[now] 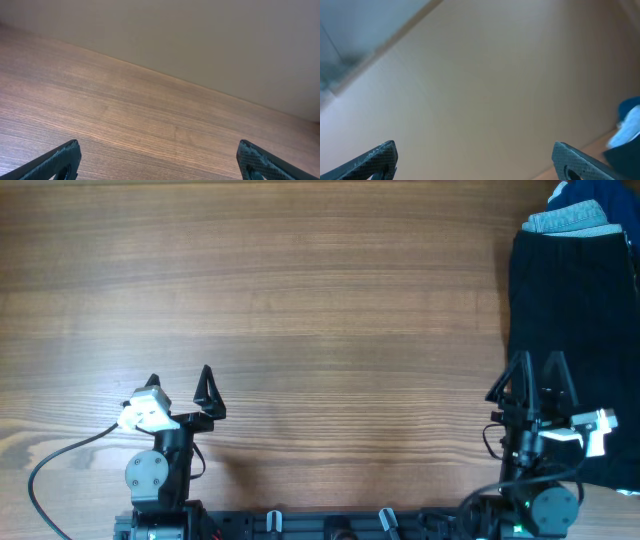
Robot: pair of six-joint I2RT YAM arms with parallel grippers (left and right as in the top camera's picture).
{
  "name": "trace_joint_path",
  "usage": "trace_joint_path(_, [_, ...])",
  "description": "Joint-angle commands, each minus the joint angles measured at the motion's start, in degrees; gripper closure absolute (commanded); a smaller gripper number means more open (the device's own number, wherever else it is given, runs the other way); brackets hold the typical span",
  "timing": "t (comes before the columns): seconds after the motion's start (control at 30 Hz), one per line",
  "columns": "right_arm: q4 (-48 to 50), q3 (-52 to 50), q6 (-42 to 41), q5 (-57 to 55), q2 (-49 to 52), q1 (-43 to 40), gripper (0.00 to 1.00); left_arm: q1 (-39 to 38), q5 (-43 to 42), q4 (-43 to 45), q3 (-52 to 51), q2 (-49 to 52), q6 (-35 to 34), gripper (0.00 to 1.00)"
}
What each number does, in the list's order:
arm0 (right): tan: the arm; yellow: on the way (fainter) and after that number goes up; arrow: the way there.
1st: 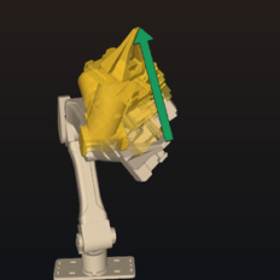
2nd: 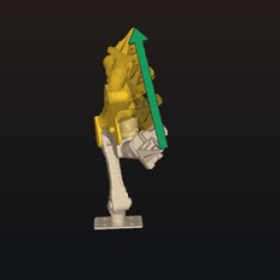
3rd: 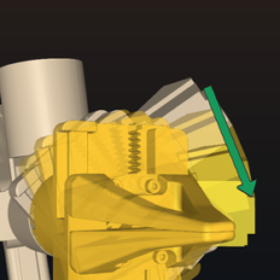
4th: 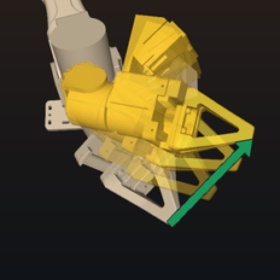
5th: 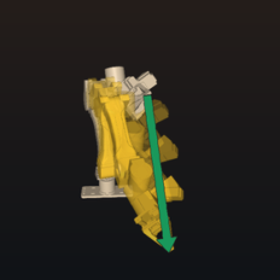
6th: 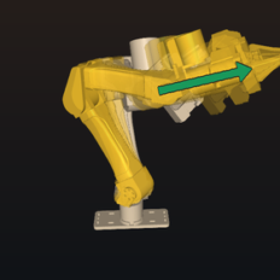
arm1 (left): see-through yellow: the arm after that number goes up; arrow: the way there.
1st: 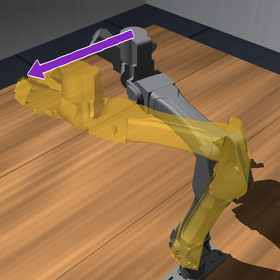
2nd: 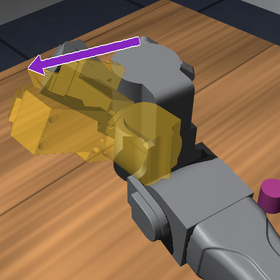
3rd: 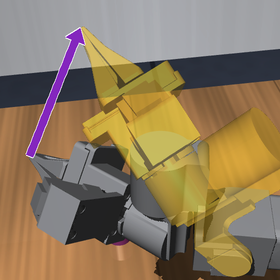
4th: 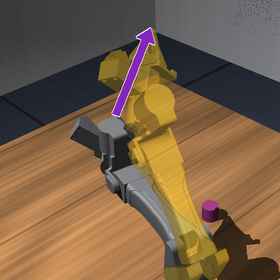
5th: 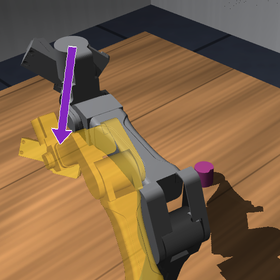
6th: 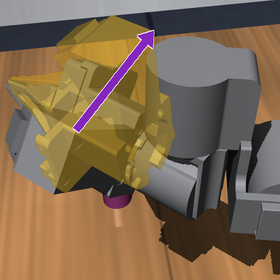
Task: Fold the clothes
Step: 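Reach the right gripper to the black shorts on the pile and grasp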
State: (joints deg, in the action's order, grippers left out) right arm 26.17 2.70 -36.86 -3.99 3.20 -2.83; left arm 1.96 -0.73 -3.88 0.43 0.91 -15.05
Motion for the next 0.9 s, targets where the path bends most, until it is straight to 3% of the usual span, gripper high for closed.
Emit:
trace_joint_path(0.0, [-0.07,6.56,16.85,0.98,6.95,-0.20,0.00,-0.35,-0.72,-0.48,-0.11,-0.09,1.33,0.00])
trace_joint_path(0.2, [-0.63,18.14,26.80,0.96,25.03,-0.20,0.00,-0.35,-0.72,-0.46,-0.11,-0.09,1.33,0.00])
trace_joint_path(0.3, [-5.79,28.30,32.20,0.74,37.59,-0.26,0.00,-0.35,-0.74,-0.46,-0.11,-0.09,1.33,0.00])
trace_joint_path(0.7, [-48.41,75.17,42.29,0.74,85.70,-4.66,0.00,-0.35,-0.74,-0.46,-0.11,-0.09,1.33,0.00])
trace_joint_path(0.8, [-59.69,84.41,43.32,0.98,96.24,-5.73,0.00,-0.35,-0.72,-0.48,-0.11,-0.09,1.33,0.00])
trace_joint_path(0.87, [-61.26,84.83,43.04,1.25,99.03,-5.70,0.00,-0.35,-0.72,-0.46,-0.11,-0.09,1.33,0.00])
